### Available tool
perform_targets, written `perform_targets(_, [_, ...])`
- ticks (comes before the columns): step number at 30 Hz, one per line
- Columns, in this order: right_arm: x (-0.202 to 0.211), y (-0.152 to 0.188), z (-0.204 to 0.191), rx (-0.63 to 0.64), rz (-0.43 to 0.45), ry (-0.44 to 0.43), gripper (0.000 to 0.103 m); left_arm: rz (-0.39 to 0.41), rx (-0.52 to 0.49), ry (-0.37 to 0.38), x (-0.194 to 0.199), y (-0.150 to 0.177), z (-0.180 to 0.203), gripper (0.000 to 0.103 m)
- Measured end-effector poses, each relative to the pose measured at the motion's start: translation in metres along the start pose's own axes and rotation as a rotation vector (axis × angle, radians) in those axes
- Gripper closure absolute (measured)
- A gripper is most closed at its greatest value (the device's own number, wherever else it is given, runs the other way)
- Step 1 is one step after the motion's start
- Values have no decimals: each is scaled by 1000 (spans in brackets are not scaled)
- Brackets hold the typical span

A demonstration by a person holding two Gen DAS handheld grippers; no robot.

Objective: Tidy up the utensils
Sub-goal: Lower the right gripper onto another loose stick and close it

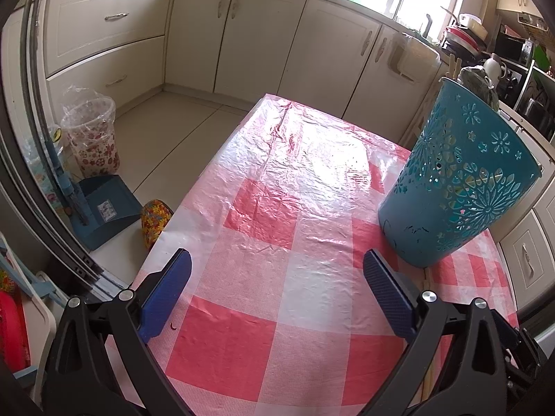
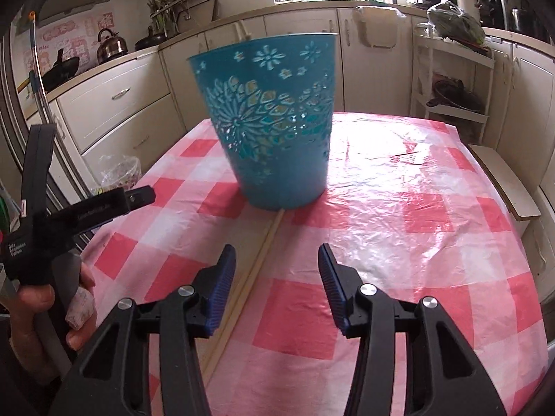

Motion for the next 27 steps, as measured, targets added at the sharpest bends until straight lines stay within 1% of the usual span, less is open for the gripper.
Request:
perform_targets(2, [-4, 2, -2, 3, -23, 7, 61, 1, 1, 0, 0, 0, 0, 8])
perform_targets(5, [-11, 7, 4, -30, -67, 24, 69, 4, 3, 3, 1, 0, -1, 8])
perform_targets(8, [-15, 8, 9, -59, -97, 26, 69, 4, 1, 8, 1, 0, 0, 8])
perform_targets(13, [-22, 4, 4, -53, -119, 20, 69, 3, -2, 12, 1, 0, 1, 8])
perform_targets(16, [-32, 0, -2, -39, -147, 30, 73, 4, 3, 15, 2, 0, 0, 8])
perform_targets(18, [-40, -1, -5, -20, -170, 51, 74, 4, 4, 16, 2, 0, -1, 8])
perform_targets(25, [-50, -5, -11, 29, -195, 72, 76, 4, 0, 17, 2, 0, 1, 8])
perform_targets(26, [-50, -5, -13, 47, -199, 75, 84, 4, 2, 17, 2, 0, 1, 8])
perform_targets(27, [-50, -5, -14, 63, -205, 72, 89, 3, 4, 18, 2, 0, 0, 8])
Point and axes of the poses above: each gripper's, at about its wrist camera, not at the fingertips, and x roughly against the way its jaws point, z to its right, y to its underside, the point moved 3 cm from there along -x, roughly the way its jaws point, and after that the axes turned 2 degrees about x, right-handed, at the moved point
